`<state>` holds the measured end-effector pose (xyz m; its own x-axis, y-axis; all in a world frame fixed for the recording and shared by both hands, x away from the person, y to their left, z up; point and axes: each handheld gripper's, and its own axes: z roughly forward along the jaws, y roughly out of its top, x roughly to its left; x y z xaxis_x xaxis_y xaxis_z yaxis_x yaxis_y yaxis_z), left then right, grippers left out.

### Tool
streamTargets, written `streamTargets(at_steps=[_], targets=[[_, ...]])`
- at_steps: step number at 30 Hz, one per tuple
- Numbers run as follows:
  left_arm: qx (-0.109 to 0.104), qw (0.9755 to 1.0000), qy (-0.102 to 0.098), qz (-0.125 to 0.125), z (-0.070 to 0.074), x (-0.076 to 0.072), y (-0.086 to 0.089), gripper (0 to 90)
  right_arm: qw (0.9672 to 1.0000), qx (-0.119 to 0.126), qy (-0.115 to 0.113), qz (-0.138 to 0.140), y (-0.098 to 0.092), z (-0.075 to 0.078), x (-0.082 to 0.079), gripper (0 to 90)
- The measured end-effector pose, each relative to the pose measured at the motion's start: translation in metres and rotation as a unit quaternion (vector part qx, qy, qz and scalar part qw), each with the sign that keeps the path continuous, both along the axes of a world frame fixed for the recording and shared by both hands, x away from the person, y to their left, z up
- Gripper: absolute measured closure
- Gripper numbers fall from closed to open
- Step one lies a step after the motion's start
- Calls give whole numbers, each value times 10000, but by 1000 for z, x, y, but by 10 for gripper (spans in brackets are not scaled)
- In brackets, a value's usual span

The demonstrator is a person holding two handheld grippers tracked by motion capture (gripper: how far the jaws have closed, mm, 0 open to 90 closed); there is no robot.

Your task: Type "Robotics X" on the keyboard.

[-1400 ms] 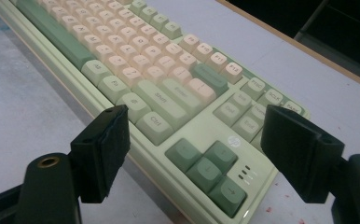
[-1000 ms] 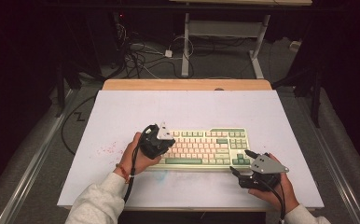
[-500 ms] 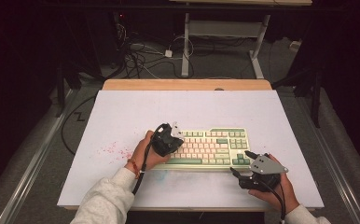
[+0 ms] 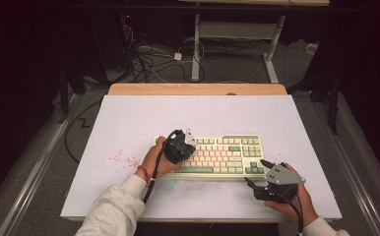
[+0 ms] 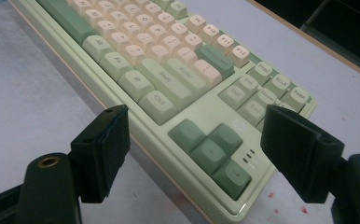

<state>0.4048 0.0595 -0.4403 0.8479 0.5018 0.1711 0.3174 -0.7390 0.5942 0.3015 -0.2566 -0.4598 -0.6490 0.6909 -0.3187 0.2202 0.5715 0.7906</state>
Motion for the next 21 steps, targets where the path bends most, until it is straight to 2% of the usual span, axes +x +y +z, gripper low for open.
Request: streamTargets(at_steps=[5, 13, 18, 21], targets=[[-236, 9996, -157, -16, 8, -4, 6, 850, 10000, 43, -8, -15, -1, 1, 0, 242], [-399, 9981, -463, -6, 17, -16, 19, 764, 10000, 64, 8, -33, -2, 1, 1, 241], [-377, 9968, -706, -64, 16, -26, 29, 652, 10000, 90, 26, -13, -1, 2, 4, 242], [-322, 9956, -876, 41, 15, -32, 36, 507, 9999, 107, 50, 0, 0, 2, 5, 242]])
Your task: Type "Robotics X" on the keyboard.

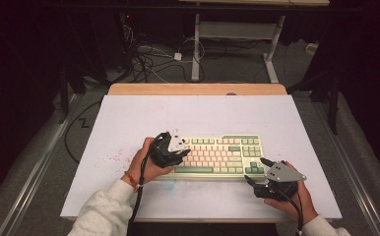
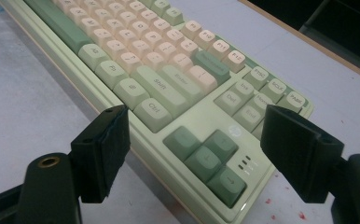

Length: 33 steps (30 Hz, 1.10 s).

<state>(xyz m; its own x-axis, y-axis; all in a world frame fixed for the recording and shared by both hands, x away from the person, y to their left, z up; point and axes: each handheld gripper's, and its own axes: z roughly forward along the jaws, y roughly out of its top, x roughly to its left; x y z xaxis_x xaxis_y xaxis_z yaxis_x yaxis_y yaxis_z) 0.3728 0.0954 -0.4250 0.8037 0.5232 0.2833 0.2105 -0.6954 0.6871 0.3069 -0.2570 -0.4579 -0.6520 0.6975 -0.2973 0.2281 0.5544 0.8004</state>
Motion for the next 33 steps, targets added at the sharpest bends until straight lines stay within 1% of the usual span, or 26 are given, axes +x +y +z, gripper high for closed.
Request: streamTargets(at_steps=[2, 3, 4, 5, 6, 8, 11, 12, 13, 15, 19, 21, 23, 25, 26, 29, 30, 33], targets=[[-101, 9999, -109, 17, 0, -5, 6, 473, 10000, 21, -2, 10, 0, 0, 1, 243], [-134, 9997, -176, 54, 0, -7, 8, 429, 10000, 29, 1, 15, 0, 0, 2, 243], [-140, 9997, -195, 89, -1, -9, 11, 378, 10000, 29, -1, 33, 0, 1, 2, 243], [-155, 9996, -199, 94, -2, -11, 13, 349, 10000, 40, 8, 35, 1, 1, 2, 243], [-184, 9995, -244, 93, -2, -14, 16, 333, 10000, 30, -4, 45, 1, 1, 3, 242], [-291, 9987, -376, 187, -4, -20, 23, 310, 10000, 50, -17, 46, 2, 2, 3, 242], [-410, 9975, -507, 265, -7, -28, 34, 258, 10000, 59, -16, 53, 2, 2, 4, 242], [-404, 9974, -515, 290, -8, -30, 37, 246, 10000, 70, 0, 44, 3, 2, 5, 242], [-344, 9971, -572, 354, -9, -31, 40, 225, 10000, 66, -3, 46, 3, 3, 5, 242], [-293, 9966, -632, 447, -11, -34, 47, 220, 10000, 50, -7, 56, 4, 3, 6, 243], [-335, 9954, -696, 563, -13, -39, 59, 216, 10000, 26, 18, 41, 5, 2, 8, 244], [-317, 9950, -717, 622, -14, -41, 63, 210, 10000, 30, 9, 35, 5, 2, 9, 244], [-290, 9949, -715, 653, -17, -44, 66, 205, 10000, 36, 12, 31, 5, 3, 10, 244], [-171, 9952, -719, 647, -19, -47, 68, 200, 10000, 32, 17, 29, 5, 3, 10, 244], [-147, 9951, -723, 655, -21, -48, 69, 198, 10000, 38, 18, 24, 5, 3, 10, 244], [-108, 9951, -697, 687, -24, -53, 73, 191, 10000, 38, 19, 27, 5, 3, 10, 248], [-128, 9951, -684, 702, -25, -55, 75, 189, 10000, 49, 19, 23, 5, 3, 10, 253], [-95, 9950, -650, 751, -29, -59, 79, 186, 9999, 140, 42, 45, 4, 4, 10, 254]])
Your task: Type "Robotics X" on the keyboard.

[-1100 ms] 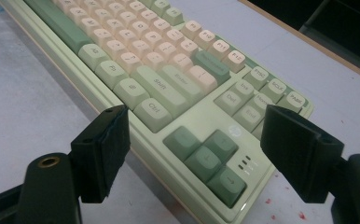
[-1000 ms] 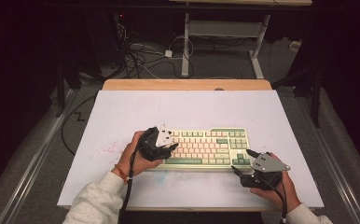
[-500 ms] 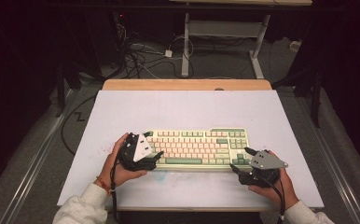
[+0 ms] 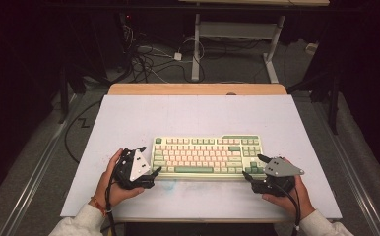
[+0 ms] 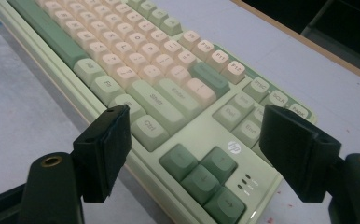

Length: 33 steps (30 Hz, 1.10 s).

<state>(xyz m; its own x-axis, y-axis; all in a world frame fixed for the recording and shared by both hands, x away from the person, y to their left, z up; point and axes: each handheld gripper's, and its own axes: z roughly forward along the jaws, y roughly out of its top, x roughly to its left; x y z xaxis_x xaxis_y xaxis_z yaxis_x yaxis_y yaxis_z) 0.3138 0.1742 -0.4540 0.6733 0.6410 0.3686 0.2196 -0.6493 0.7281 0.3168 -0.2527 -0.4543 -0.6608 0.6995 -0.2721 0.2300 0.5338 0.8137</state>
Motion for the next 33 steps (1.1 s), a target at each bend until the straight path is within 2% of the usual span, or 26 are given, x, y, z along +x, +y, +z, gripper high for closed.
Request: streamTargets(at_steps=[4, 6, 9, 14, 17, 20, 26, 33], targets=[[11, 9999, 95, 79, -7, -5, 6, 180, 10000, -28, -13, 9, 0, 1, 0, 270], [54, 9998, 146, 120, -10, -7, 9, 176, 10000, -18, 3, 40, 0, 2, -1, 315], [67, 9995, 257, 166, -16, -9, 11, 176, 9997, 15, 104, 201, 2, 3, 0, 458], [65, 9991, 371, 210, -21, -13, 14, 176, 9992, 129, 270, 283, 10, 14, 7, 702], [-30, 9988, 430, 245, -22, -14, 16, 176, 9981, 114, 355, 482, 20, 18, 13, 843], [-8, 9986, 470, 247, -23, -14, 16, 176, 9972, 14, 384, 636, 33, 20, 19, 896], [22, 9983, 540, 209, -25, -13, 14, 176, 9950, -109, 437, 888, 62, 22, 33, 900], [22, 9982, 566, 210, -26, -13, 14, 176, 9924, -310, 594, 1033, 94, 17, 57, 900]])
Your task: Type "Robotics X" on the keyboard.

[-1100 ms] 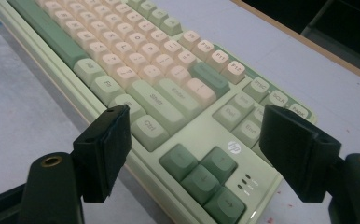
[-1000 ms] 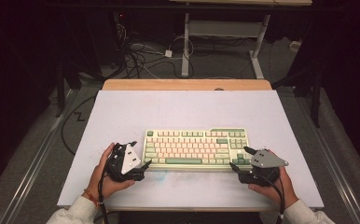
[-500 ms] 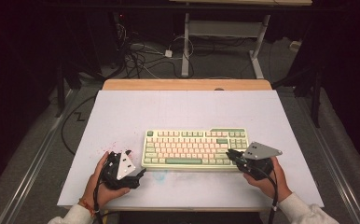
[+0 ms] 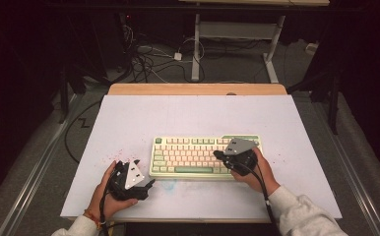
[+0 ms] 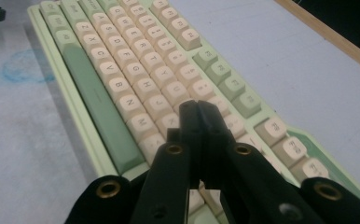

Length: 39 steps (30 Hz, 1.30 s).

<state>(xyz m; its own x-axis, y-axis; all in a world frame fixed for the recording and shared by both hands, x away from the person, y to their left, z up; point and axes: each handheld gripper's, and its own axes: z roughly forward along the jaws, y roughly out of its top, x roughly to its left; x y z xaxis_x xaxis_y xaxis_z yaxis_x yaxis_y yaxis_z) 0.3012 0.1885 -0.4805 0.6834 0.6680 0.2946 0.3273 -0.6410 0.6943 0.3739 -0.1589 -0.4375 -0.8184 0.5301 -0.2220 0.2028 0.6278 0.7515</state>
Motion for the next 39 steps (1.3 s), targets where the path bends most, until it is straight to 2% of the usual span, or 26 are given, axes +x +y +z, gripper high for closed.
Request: streamTargets(at_steps=[11, 18, 25, 28, 39], targets=[[28, 10000, 47, -2, -1, 0, 2, 176, 9995, -313, 104, 26, 29, -8, 21, 900], [62, 10000, 31, -27, -1, 0, 1, 176, 9987, -462, 158, -114, 35, -15, 29, 900], [83, 9999, 55, -32, -1, 0, 0, 176, 9977, -644, 218, -58, 39, -17, 28, 898], [80, 10000, 48, -31, -1, 0, 0, 176, 9984, -512, 229, -53, 37, -15, 27, 896], [59, 9999, 80, -43, -1, 0, 1, 188, 10000, -28, -27, -77, 25, 2, 18, 818]])
